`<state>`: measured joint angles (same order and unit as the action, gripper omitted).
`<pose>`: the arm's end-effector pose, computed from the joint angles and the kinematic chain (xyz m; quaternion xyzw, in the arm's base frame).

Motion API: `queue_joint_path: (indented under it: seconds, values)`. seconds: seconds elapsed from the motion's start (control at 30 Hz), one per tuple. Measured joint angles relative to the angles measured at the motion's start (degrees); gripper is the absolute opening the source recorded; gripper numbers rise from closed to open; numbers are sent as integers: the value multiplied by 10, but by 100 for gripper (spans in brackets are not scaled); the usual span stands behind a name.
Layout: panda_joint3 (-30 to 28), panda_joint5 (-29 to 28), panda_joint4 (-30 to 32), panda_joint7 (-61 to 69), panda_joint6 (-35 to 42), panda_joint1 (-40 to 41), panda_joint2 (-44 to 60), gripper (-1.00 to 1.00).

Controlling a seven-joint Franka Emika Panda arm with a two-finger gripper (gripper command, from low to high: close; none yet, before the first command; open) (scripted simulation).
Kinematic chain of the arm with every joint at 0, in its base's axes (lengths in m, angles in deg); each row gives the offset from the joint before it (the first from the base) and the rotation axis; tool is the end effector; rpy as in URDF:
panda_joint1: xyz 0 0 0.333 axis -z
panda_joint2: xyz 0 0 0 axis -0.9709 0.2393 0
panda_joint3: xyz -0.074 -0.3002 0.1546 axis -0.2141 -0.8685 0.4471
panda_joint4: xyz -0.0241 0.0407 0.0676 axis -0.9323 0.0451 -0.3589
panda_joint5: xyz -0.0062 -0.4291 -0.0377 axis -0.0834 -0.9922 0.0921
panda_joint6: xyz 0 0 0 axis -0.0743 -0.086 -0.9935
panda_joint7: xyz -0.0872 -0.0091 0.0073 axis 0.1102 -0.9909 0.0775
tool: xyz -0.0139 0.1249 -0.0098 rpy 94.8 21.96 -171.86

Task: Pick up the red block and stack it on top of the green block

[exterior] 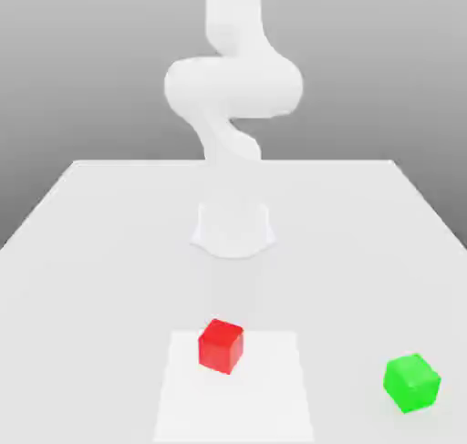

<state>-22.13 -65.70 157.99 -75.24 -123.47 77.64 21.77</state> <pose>0.4081 0.0031 0.6669 -0.8545 0.3815 -0.3271 0.1311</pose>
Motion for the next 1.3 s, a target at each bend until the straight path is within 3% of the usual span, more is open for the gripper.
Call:
queue_joint_path:
  seconds: [0.4,0.57,0.83,0.87,1.1,1.3]
  values:
    - [45,-26,179,-141,-161,64,243,0]
    - [45,2,264,-181,-243,72,364,0]
    - [16,-30,263,-218,-373,54,522,0]
    - [10,-34,261,-221,-386,49,537,-100]
    - [10,-37,261,-223,-387,50,538,-100]
    - [26,3,275,-195,-300,55,436,-100]
